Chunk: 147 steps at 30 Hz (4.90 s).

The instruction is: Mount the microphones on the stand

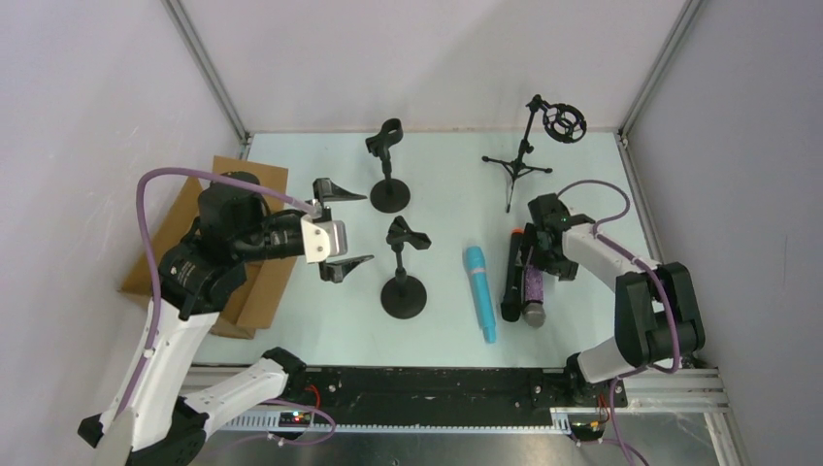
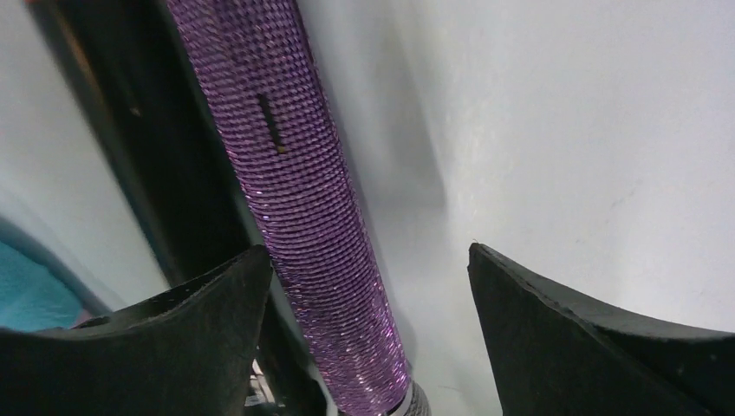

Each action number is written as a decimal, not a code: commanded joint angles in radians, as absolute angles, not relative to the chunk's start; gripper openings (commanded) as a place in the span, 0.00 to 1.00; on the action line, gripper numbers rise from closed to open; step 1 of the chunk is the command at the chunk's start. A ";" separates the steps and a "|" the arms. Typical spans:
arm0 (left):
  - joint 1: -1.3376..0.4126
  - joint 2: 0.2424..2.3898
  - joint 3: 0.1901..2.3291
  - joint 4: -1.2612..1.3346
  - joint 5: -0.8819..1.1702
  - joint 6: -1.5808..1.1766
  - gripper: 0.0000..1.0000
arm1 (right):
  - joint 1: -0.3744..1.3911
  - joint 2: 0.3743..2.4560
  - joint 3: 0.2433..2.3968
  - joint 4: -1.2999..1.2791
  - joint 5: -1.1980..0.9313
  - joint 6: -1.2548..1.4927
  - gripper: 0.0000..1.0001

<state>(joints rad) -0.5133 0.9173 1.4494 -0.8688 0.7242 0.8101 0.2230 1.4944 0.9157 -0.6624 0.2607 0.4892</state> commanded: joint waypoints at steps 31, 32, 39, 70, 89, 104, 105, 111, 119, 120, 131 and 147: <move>-0.702 0.873 1.446 -0.838 0.749 1.055 1.00 | 0.389 0.936 1.189 -0.876 -0.408 0.449 0.00; -0.733 0.855 1.433 -0.839 0.707 1.099 1.00 | 0.397 0.942 1.212 -0.880 -0.508 0.457 0.00; -0.944 0.843 1.309 -0.815 0.504 1.703 1.00 | 0.536 1.005 1.376 -0.951 -0.692 0.530 0.00; -1.011 0.974 1.258 -0.454 0.416 1.840 0.66 | 0.801 1.046 1.529 -0.751 -0.789 0.800 0.00; -1.023 0.955 1.286 -0.183 0.230 1.219 0.09 | 0.412 1.158 1.963 -0.856 -0.765 0.714 0.86; -0.988 1.031 1.537 -0.106 -0.245 0.385 0.00 | 0.214 0.981 1.774 -0.433 -0.591 0.710 1.00; -0.981 1.035 1.557 -0.124 -0.246 0.333 0.00 | 0.252 0.969 1.737 -0.402 -0.588 0.702 0.99; -0.976 1.039 1.574 -0.152 -0.158 0.200 0.00 | 0.648 1.034 1.773 -0.336 -0.412 0.455 0.99; -0.953 1.025 1.556 -0.164 -0.017 0.133 0.00 | 0.838 1.259 2.041 -0.333 -0.303 0.270 0.95; -0.947 1.023 1.553 -0.166 0.005 0.123 0.00 | 0.845 1.275 2.048 -0.312 -0.293 0.262 0.94; -0.918 0.989 1.486 -0.176 0.155 0.086 0.00 | 0.874 1.324 1.987 -0.077 -0.311 0.239 0.82; -0.887 0.970 1.451 -0.176 0.223 0.114 0.84 | 0.871 1.303 1.881 -0.043 -0.327 0.284 0.26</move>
